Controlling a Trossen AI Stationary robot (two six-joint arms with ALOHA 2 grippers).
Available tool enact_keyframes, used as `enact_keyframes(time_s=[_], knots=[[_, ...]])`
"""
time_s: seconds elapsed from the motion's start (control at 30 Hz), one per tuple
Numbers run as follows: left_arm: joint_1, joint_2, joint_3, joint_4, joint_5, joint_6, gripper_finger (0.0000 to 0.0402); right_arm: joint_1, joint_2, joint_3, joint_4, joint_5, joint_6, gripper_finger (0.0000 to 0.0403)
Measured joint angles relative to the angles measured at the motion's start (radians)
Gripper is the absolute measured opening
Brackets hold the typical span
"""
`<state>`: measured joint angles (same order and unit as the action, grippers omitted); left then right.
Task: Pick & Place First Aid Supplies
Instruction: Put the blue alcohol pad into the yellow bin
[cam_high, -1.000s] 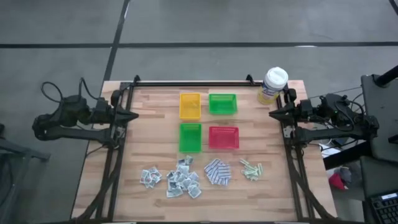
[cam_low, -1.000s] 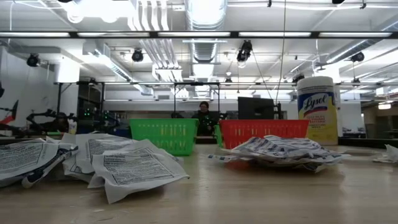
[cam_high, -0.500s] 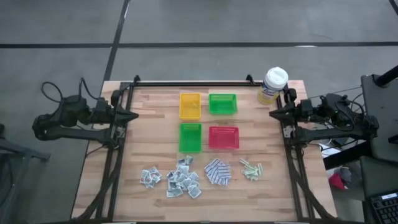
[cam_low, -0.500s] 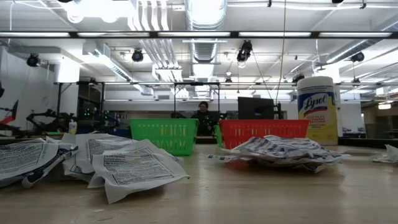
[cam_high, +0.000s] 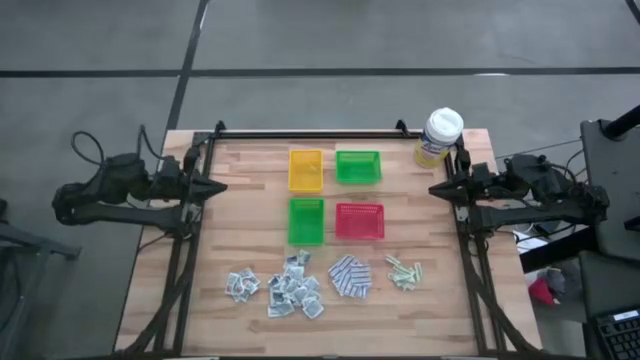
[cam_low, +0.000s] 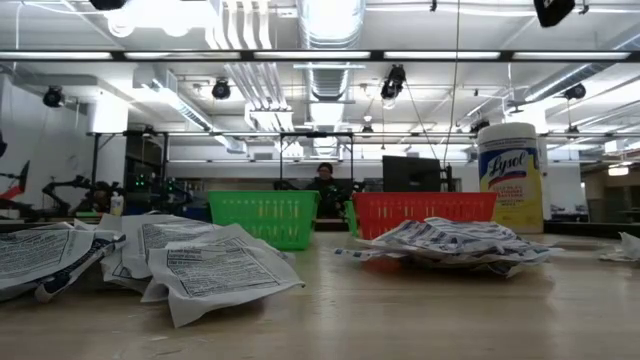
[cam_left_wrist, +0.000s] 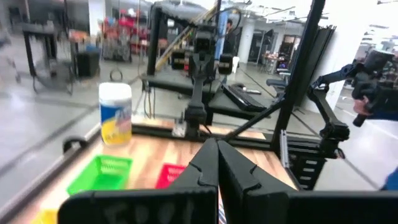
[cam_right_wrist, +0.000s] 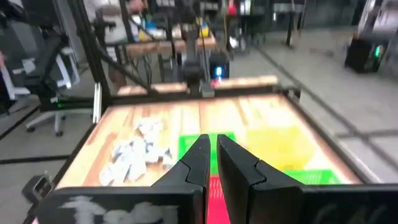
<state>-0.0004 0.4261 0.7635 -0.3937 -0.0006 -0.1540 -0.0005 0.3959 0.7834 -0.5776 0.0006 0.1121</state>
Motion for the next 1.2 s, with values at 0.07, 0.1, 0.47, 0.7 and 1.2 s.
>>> enact_keyframes(time_s=[0.07,0.1,0.47,0.7,1.2], knots=[[0.000,0.009,-0.017,0.000,0.000,-0.020,0.0000,0.000,0.002,0.000,-0.029,0.000,0.017,0.0028],[0.000,0.010,-0.029,0.000,0.000,-0.019,0.0000,0.000,0.002,0.000,-0.039,0.000,0.017,0.0028],[-0.001,-0.032,-0.209,0.114,0.005,0.007,0.0000,0.004,0.106,0.000,-0.122,-0.065,0.124,0.0028],[-0.002,-0.146,-0.331,0.187,0.014,-0.040,0.0000,0.004,0.177,0.000,-0.123,-0.106,0.124,0.0028],[-0.002,-0.289,-0.468,0.223,0.026,-0.123,0.0000,0.005,0.184,0.000,-0.123,-0.106,0.124,0.0028]])
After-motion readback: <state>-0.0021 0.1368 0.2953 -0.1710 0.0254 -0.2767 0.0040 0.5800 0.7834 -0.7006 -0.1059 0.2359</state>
